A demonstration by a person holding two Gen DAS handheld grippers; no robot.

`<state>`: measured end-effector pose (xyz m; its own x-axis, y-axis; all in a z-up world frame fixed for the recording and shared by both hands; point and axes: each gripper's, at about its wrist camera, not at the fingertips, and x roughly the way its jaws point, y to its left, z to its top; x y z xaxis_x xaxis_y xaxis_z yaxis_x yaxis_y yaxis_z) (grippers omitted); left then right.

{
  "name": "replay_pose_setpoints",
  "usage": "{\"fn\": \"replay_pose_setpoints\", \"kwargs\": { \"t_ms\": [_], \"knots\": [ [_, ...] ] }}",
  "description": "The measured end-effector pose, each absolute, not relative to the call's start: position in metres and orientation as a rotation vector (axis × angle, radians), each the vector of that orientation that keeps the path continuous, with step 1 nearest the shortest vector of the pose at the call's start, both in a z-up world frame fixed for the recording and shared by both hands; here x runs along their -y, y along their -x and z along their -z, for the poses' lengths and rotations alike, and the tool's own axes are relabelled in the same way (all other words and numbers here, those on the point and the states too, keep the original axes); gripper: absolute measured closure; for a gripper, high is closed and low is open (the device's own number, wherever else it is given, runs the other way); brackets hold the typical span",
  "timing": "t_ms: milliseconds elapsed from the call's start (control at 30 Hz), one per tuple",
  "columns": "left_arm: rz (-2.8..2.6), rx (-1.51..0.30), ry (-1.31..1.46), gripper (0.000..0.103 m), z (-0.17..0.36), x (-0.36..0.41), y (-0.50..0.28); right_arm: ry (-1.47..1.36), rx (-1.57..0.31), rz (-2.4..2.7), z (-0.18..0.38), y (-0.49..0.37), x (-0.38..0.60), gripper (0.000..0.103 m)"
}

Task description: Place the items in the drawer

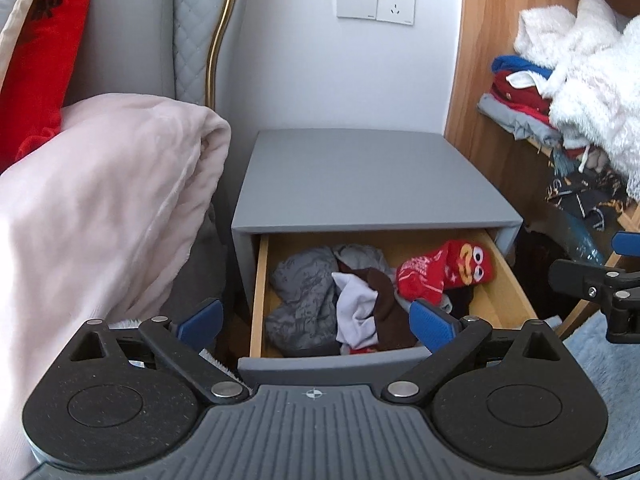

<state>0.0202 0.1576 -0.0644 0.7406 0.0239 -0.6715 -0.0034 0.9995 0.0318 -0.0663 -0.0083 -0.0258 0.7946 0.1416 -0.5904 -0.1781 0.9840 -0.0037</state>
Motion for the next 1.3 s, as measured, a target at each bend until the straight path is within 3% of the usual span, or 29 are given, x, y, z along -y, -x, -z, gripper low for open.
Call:
{"fn": "replay_pose_setpoints", "kwargs": {
  "t_ms": [500,1300],
  "knots": [
    [-0.052,-0.755,0.033,0.0,0.076,-0.165,-0.029,-0.007,-0.746,-0.163,0.055,0.048,0.018,0.0],
    [-0.065,-0.756,-0.011,0.0,0.076,-0.166,-0.033,-0.039,-0.764,-0.133,0.066,0.044,0.027,0.0]
  ]
}}
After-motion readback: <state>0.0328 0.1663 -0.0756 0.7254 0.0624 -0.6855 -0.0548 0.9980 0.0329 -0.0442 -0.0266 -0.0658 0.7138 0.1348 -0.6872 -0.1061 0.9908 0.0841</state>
